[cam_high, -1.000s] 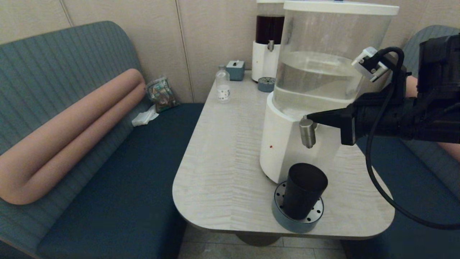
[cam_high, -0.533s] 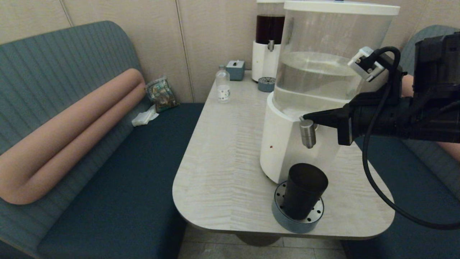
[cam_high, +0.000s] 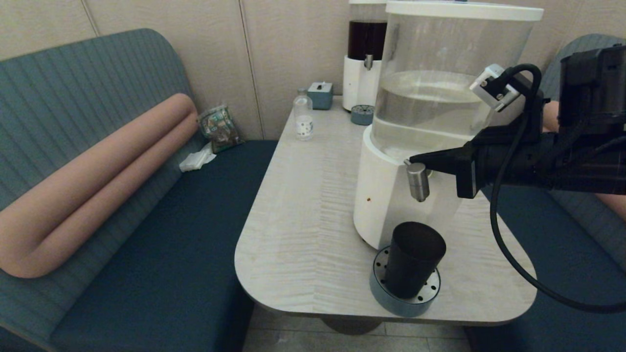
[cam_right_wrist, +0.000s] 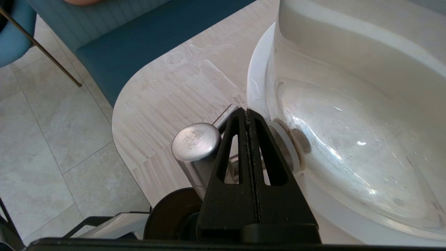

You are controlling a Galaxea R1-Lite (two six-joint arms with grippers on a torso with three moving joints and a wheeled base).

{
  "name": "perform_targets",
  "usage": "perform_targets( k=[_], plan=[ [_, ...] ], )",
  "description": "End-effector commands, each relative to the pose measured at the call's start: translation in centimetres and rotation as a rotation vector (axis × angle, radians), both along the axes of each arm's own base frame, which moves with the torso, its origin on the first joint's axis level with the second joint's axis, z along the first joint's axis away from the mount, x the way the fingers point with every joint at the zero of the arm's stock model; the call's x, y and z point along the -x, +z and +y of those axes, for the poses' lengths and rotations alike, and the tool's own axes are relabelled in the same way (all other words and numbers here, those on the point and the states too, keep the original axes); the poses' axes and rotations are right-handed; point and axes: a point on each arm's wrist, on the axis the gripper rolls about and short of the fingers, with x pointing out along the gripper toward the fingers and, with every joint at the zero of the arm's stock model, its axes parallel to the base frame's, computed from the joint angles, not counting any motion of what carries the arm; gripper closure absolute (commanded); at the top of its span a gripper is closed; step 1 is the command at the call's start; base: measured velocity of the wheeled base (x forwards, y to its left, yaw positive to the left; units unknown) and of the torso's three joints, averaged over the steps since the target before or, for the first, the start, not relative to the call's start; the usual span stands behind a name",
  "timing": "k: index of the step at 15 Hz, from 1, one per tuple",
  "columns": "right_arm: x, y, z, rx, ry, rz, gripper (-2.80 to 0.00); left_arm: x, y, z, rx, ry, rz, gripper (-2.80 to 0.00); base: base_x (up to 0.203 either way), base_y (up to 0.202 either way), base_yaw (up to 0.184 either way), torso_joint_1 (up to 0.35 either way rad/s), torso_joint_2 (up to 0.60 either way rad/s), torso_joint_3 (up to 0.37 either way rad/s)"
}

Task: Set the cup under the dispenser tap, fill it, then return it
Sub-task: Turn on the faucet

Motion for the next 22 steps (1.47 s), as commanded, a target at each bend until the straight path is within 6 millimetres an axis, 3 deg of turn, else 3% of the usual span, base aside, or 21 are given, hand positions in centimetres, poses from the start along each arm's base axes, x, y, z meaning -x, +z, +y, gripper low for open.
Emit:
perform_targets(
  k=[1,22],
  plan=[
    [-0.07,-0.15,0.13,0.002,0.008,0.005,0.00,-0.01,0.00,0.00,0.001,-0.001,0.001,0.00,0.000,0.000,0.000,0.000,0.00,0.000],
    [0.33,0.22,-0.18,-0.008,0.026,0.012,0.00,-0.01,0.00,0.00,0.001,0.000,0.001,0.00,0.000,0.000,0.000,0.000,0.00,0.000]
  ],
)
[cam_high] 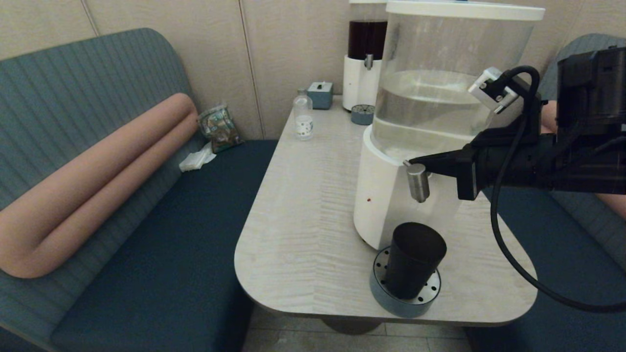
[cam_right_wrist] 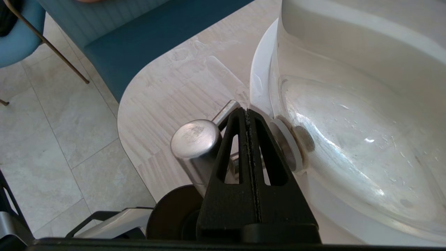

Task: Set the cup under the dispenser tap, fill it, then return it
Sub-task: Turn on the faucet

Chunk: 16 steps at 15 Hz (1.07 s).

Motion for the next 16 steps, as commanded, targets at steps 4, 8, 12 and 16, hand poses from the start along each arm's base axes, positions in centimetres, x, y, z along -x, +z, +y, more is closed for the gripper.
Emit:
perform_targets(
  k=[4,8,12,16],
  plan=[
    [0.8,0.7,-0.6,-0.011,-0.014,-0.022,0.00,0.0,0.0,0.0,0.000,0.001,0.001,0.00,0.000,0.000,0.000,0.000,0.00,0.000],
    [1.5,0.8,-1.0,-0.014,-0.020,-0.030,0.00,0.0,0.0,0.0,0.000,0.001,0.001,0.00,0.000,0.000,0.000,0.000,0.00,0.000],
    [3.1,2.0,-2.6,-0.033,-0.051,-0.068,0.00,0.0,0.0,0.0,0.000,0.001,0.001,0.00,0.000,0.000,0.000,0.000,0.00,0.000],
    [6.6,3.4,-5.8,-0.058,-0.131,-0.141,0.00,0.0,0.0,0.0,0.000,0.001,0.001,0.00,0.000,0.000,0.000,0.000,0.00,0.000]
  ],
)
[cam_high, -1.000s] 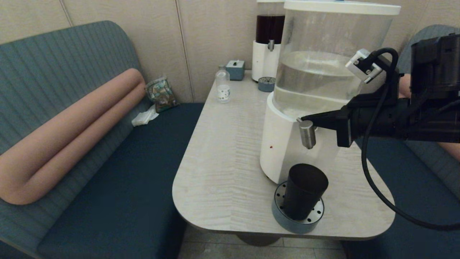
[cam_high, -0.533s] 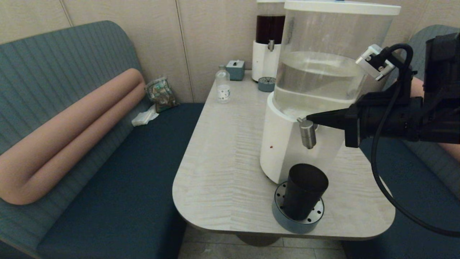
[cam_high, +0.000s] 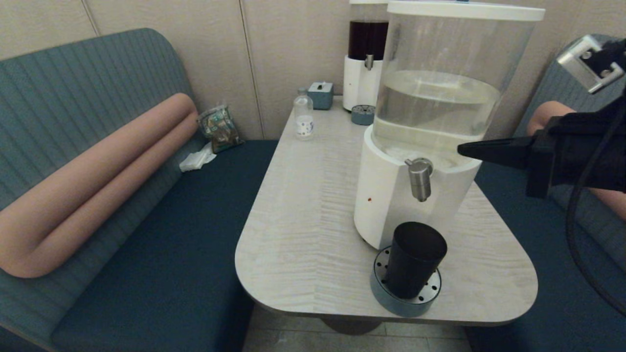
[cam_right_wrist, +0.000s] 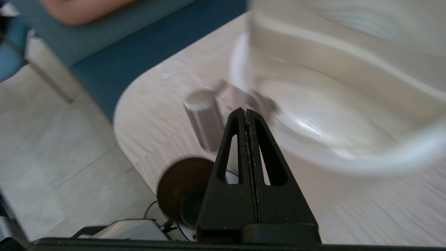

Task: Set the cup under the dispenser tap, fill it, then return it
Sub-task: Turn on the faucet, then turn off the faucet

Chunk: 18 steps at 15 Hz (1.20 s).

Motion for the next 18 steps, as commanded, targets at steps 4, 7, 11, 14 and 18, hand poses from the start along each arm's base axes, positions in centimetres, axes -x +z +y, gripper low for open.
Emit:
perform_targets(
  k=[4,7,11,14,18],
  plan=[
    [7.2,1.6,-4.5,-0.043,-0.145,-0.121,0.00,0.0,0.0,0.0,0.000,0.001,0.001,0.00,0.000,0.000,0.000,0.000,0.00,0.000],
    [11.0,1.0,-5.8,-0.050,-0.213,-0.160,0.00,0.0,0.0,0.0,0.000,0.000,0.001,0.00,0.000,0.000,0.000,0.000,0.00,0.000],
    [16.6,-0.5,-6.7,-0.055,-0.268,-0.208,0.00,0.0,0.0,0.0,0.000,0.001,0.001,0.00,0.000,0.000,0.000,0.000,0.00,0.000],
    [21.5,-1.6,-6.9,-0.105,-0.317,-0.287,0.00,0.0,0.0,0.0,0.000,0.001,0.001,0.00,0.000,0.000,0.000,0.000,0.00,0.000],
    [27.5,-4.4,-6.6,-0.157,-0.349,-0.422,0.00,0.0,0.0,0.0,0.000,0.001,0.001,0.00,0.000,0.000,0.000,0.000,0.00,0.000]
  ],
)
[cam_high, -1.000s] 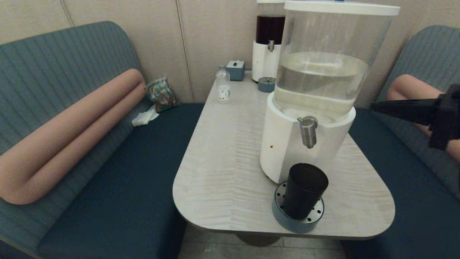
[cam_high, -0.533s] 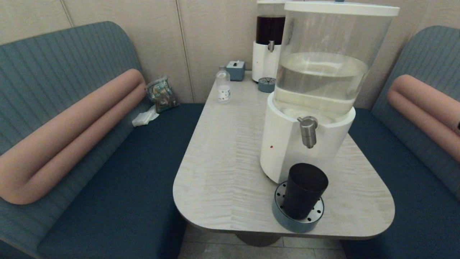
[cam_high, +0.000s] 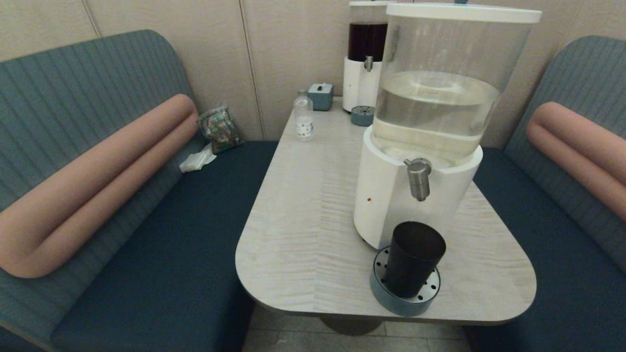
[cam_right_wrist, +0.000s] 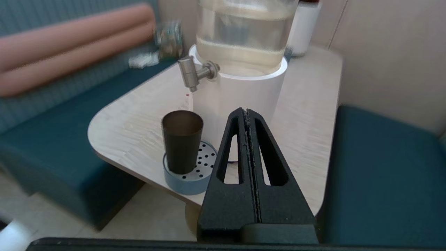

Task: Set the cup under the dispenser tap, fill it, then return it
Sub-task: Turn off the faucet

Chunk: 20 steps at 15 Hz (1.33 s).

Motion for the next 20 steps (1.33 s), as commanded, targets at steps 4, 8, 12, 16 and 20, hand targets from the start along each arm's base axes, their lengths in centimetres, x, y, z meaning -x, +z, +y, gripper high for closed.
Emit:
perform_targets(
  k=[4,8,12,16,20],
  plan=[
    [5.2,-5.2,-0.1,-0.004,-0.009,-0.112,0.00,0.0,0.0,0.0,0.001,0.000,0.002,0.00,0.000,0.000,0.000,0.000,0.00,0.000],
    [6.0,-8.2,-0.2,-0.002,-0.051,-0.087,0.00,0.0,0.0,0.0,0.000,0.000,0.002,0.00,0.000,0.000,0.000,0.000,0.00,0.000],
    [2.8,-10.9,-0.5,0.007,-0.182,-0.092,0.00,0.0,0.0,0.0,0.000,0.001,0.002,0.00,0.000,0.000,0.000,0.000,0.00,0.000],
    [0.5,-13.5,-0.6,0.172,-0.259,-0.209,0.00,0.0,0.0,0.0,0.000,0.001,0.002,0.00,0.000,0.000,0.000,0.000,0.00,0.000],
    [-1.0,-17.2,-0.7,0.155,-0.266,-0.047,0.00,0.0,0.0,0.0,0.000,0.001,0.002,0.00,0.000,0.000,0.000,0.000,0.00,0.000]
  ],
)
